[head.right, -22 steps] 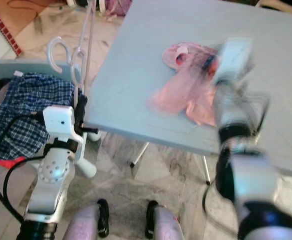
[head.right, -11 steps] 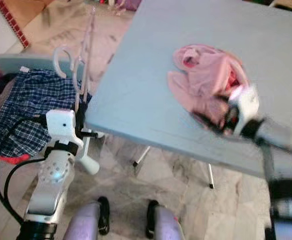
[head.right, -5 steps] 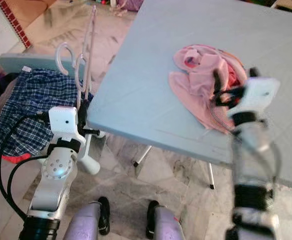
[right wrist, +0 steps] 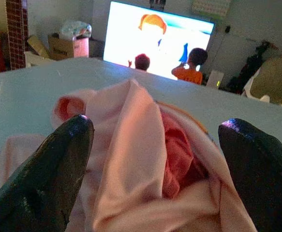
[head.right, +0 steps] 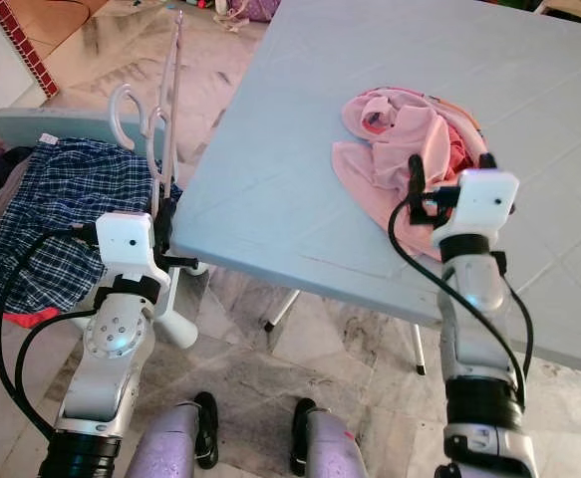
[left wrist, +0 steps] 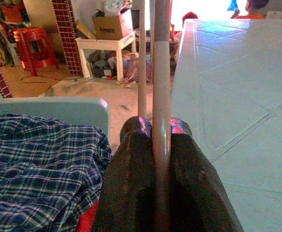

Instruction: Hang hanger

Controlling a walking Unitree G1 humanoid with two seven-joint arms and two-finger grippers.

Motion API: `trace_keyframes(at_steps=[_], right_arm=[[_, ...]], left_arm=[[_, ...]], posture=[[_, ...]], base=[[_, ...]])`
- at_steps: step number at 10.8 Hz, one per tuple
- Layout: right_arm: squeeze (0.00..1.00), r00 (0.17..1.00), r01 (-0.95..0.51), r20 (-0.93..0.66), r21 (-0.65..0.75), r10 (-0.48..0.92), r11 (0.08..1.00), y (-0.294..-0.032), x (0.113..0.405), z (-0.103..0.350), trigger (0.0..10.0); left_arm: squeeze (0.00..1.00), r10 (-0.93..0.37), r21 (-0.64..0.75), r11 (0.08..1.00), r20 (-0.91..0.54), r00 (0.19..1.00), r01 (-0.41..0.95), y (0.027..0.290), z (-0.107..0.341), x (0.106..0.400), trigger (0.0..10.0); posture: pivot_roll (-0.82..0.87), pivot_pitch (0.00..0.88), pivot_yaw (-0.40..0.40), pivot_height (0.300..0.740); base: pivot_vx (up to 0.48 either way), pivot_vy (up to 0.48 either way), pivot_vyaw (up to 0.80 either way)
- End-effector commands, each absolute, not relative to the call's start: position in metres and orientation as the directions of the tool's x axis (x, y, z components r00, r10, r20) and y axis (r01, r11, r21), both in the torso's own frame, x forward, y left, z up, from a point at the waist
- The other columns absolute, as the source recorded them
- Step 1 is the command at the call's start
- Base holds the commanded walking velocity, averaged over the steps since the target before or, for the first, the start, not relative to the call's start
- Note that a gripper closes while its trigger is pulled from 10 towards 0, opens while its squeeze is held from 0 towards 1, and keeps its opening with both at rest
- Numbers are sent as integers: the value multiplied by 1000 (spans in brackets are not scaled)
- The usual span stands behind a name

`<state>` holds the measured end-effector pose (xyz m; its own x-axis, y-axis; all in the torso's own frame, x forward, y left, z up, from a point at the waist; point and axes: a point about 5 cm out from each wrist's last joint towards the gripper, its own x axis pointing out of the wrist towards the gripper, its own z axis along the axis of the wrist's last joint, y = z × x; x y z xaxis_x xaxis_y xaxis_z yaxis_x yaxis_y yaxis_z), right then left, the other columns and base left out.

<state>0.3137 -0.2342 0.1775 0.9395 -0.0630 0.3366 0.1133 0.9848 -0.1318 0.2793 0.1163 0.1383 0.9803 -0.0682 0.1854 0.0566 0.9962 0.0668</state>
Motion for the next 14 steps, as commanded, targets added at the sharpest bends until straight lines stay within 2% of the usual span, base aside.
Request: trace_keyframes(at_steps=[1, 5, 6, 9, 11, 13, 14], right_arm=[[0, 937, 128, 340, -133, -76, 983, -240, 312, 178, 10000], [0, 942, 127, 325, -128, -80, 984, -238, 313, 175, 10000], [0, 947, 117, 308, -78, -88, 990, -240, 312, 173, 10000], [0, 948, 172, 281, -52, -151, 984, -247, 315, 170, 10000], [0, 977, 79, 213, -209, -34, 975, -233, 327, 161, 10000], [0, 988, 30, 157, -236, 8, 971, -224, 317, 144, 10000], [0, 989, -56, 117, -252, 88, 966, -217, 304, 131, 10000]], left_arm=[[0, -100, 64, 994, 178, 979, 90, 108, 136, 278, 10000], [0, -98, 65, 994, 173, 980, 88, 108, 136, 277, 10000], [0, -98, 64, 994, 172, 980, 88, 108, 135, 277, 10000], [0, -99, 60, 994, 169, 981, 90, 108, 135, 277, 10000], [0, -115, 59, 993, 160, 980, 107, 106, 135, 278, 10000], [0, -124, 64, 991, 144, 982, 115, 108, 131, 278, 10000], [0, -126, 69, 991, 135, 983, 118, 111, 129, 277, 10000]], posture=[[14, 216, -34, 740], [15, 220, -32, 740], [14, 222, -33, 740], [11, 223, -31, 740], [-7, 240, -9, 740], [-14, 245, -2, 740], [-14, 244, -1, 740]], base=[[-285, 0, 0], [-331, 0, 0], [-274, 0, 0], [-270, 0, 0], [0, 0, 0], [0, 0, 0], [0, 0, 0]])
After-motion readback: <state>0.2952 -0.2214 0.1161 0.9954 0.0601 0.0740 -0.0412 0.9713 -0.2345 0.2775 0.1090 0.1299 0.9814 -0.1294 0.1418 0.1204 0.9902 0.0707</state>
